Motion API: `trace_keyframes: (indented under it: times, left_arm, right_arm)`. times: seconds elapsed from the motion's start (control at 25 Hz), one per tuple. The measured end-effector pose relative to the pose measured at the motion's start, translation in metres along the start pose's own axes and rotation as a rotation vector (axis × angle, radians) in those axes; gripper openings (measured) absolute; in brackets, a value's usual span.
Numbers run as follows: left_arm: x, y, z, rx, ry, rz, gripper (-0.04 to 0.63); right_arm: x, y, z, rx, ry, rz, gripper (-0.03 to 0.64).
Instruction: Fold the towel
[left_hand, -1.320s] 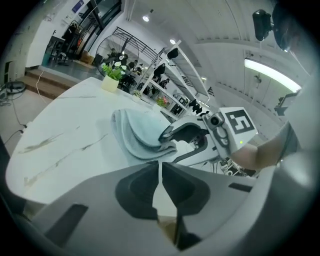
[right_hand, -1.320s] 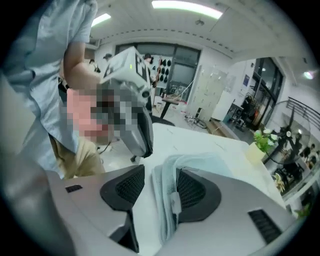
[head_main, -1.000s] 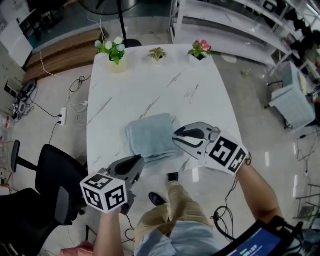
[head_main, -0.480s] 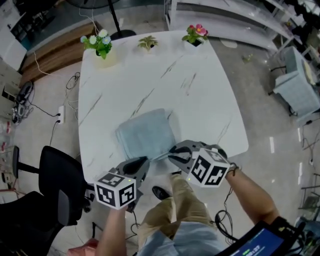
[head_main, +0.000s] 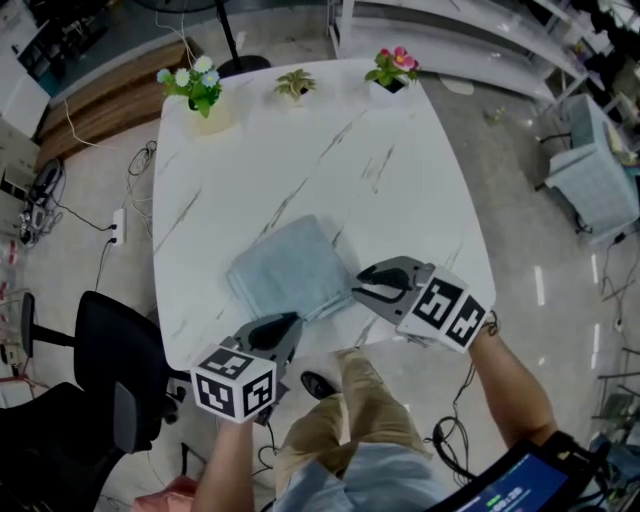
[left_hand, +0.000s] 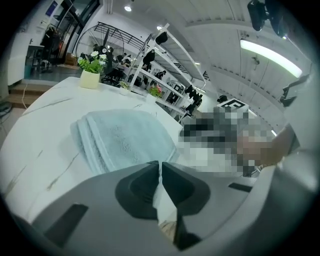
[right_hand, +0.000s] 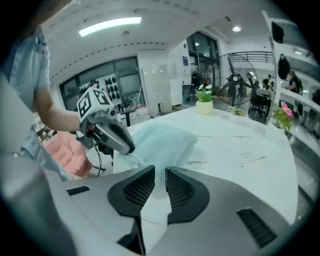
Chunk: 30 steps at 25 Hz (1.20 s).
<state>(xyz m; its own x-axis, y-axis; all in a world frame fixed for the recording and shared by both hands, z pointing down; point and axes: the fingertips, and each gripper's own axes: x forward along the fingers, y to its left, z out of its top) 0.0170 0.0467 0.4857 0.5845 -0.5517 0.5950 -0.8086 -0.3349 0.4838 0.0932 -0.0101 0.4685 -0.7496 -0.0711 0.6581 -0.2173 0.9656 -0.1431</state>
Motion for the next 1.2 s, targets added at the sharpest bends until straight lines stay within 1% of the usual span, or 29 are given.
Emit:
trace_keyframes:
  times: [0.08,0.16,0.2,0.28,0.32,0.36,0.4,0.52,0.64,0.68,0.72,0.76,0.8,0.88,0.92,0.96,1.0,1.04,1.12,1.2]
  left_arm:
    - [0.0,0.001,-0.003,-0.008,-0.001,-0.003,0.025]
    - [0.0,0.001,-0.004,-0.009,-0.003,-0.003,0.025]
    - [0.001,0.001,-0.004,-0.008,-0.003,-0.004,0.025]
    - [0.001,0.0,-0.003,-0.006,-0.004,-0.007,0.025]
    - [0.001,0.0,-0.003,-0.005,-0.004,-0.009,0.025]
    - [0.0,0.0,-0.002,-0.005,-0.006,-0.011,0.025]
    - [-0.001,-0.001,-0.001,-0.005,-0.009,-0.012,0.025]
    - [-0.006,-0.004,0.005,-0.008,-0.03,-0.016,0.025]
    - [-0.009,-0.008,0.012,-0.009,-0.046,-0.024,0.025]
    - [-0.008,-0.009,0.012,-0.008,-0.044,-0.024,0.025]
    - [-0.007,-0.009,0.011,-0.008,-0.039,-0.024,0.025]
    - [-0.006,-0.009,0.01,-0.009,-0.034,-0.023,0.025]
    - [-0.006,-0.008,0.009,-0.011,-0.03,-0.022,0.025]
    - [-0.005,-0.006,0.007,-0.015,-0.027,-0.021,0.025]
    - [-0.005,-0.004,0.006,-0.017,-0.025,-0.02,0.025]
    - [-0.004,-0.003,0.005,-0.019,-0.023,-0.02,0.025]
    - [-0.004,-0.002,0.004,-0.019,-0.022,-0.02,0.025]
    - [-0.004,-0.002,0.004,-0.019,-0.023,-0.021,0.025]
    - [-0.006,-0.005,0.008,-0.017,-0.031,-0.024,0.025]
    - [-0.009,-0.009,0.014,-0.014,-0.045,-0.029,0.025]
  right_arm:
    - [-0.004,-0.009,-0.001,0.089,-0.01,0.024,0.103]
    - [0.004,-0.009,-0.006,0.149,0.011,0.068,0.156]
    - [0.01,-0.007,-0.008,0.173,0.021,0.09,0.172]
    - [0.02,-0.004,-0.009,0.215,0.032,0.117,0.173]
    - [0.023,-0.004,-0.009,0.221,0.038,0.114,0.17]
    - [0.025,-0.005,-0.007,0.211,0.044,0.098,0.117]
    - [0.025,-0.005,-0.005,0.187,0.049,0.078,0.018]
    - [0.016,-0.005,0.011,0.131,0.044,0.05,0.018]
    - [0.007,-0.015,0.024,0.149,0.044,0.028,0.018]
    - [0.007,-0.017,0.022,0.169,0.06,0.033,0.039]
    - [0.009,-0.017,0.018,0.191,0.081,0.047,0.08]
    - [0.011,-0.015,0.013,0.21,0.103,0.06,0.134]
    - [0.014,-0.012,0.007,0.22,0.123,0.068,0.168]
    - [0.02,-0.009,-0.004,0.229,0.151,0.07,0.191]
    - [0.024,-0.008,-0.008,0.228,0.159,0.069,0.192]
    - [0.027,-0.007,-0.011,0.219,0.161,0.063,0.183]
    - [0.028,-0.007,-0.011,0.199,0.158,0.05,0.102]
    - [0.028,-0.008,-0.008,0.178,0.15,0.034,0.061]
    - [0.021,-0.011,0.005,0.149,0.124,0.009,0.026]
    - [0.008,-0.017,0.024,0.124,0.094,-0.01,0.018]
